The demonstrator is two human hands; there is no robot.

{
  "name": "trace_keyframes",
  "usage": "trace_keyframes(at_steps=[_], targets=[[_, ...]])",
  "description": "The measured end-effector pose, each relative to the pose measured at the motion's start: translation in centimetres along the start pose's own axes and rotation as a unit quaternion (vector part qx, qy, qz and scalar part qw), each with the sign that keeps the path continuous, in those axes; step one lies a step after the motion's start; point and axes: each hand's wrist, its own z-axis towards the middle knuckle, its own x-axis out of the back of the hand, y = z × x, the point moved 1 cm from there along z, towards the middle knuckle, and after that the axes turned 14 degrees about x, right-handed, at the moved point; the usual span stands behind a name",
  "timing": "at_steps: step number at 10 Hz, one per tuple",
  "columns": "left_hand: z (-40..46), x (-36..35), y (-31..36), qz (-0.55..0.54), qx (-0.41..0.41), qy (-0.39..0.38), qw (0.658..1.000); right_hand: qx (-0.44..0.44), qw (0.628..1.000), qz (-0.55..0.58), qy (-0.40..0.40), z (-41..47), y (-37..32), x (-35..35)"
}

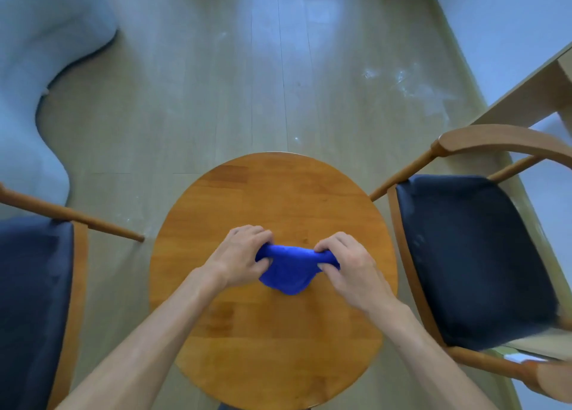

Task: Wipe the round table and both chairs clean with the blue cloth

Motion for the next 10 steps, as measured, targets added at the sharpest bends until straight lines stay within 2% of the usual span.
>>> trace_keyframes(at_steps=[1,2,3,5,6,8,9,10], targets=[[1.2,4.4,1.3,0.016,-0.022,0.113,0.993,0.012,0.997,-0.034,0.063,3.2,0.4,2.0],[1.5,6.3,1.8,0.071,-0.032,0.195,0.978,0.021,0.993,-0.058,0.098,4.9,0.5,2.3],[0.4,4.6,1.4,0.117,-0.018,0.193,0.974,0.022,0.994,-0.081,0.073,4.2,0.7,0.4],[-4.2,-6.7,-0.6,0.245,0.057,0.036,0.967,0.027,0.984,-0.119,-0.130,-1.2,1.1,-6.8],[-6.3,-11.0,-1.2,0.231,0.068,0.007,0.971,0.036,0.972,-0.150,-0.177,-3.9,0.7,-8.9],[-9.6,-12.4,-2.7,0.238,0.116,-0.135,0.955,0.035,0.953,-0.158,-0.257,-8.4,-0.4,-9.7],[-11.1,-10.3,-2.2,0.210,0.131,-0.159,0.956,0.025,0.964,-0.119,-0.238,-10.4,-2.1,-8.3],[-10.9,-6.5,-2.0,0.200,0.169,-0.129,0.956,-0.029,0.962,-0.123,-0.243,-9.9,-2.2,-6.3]])
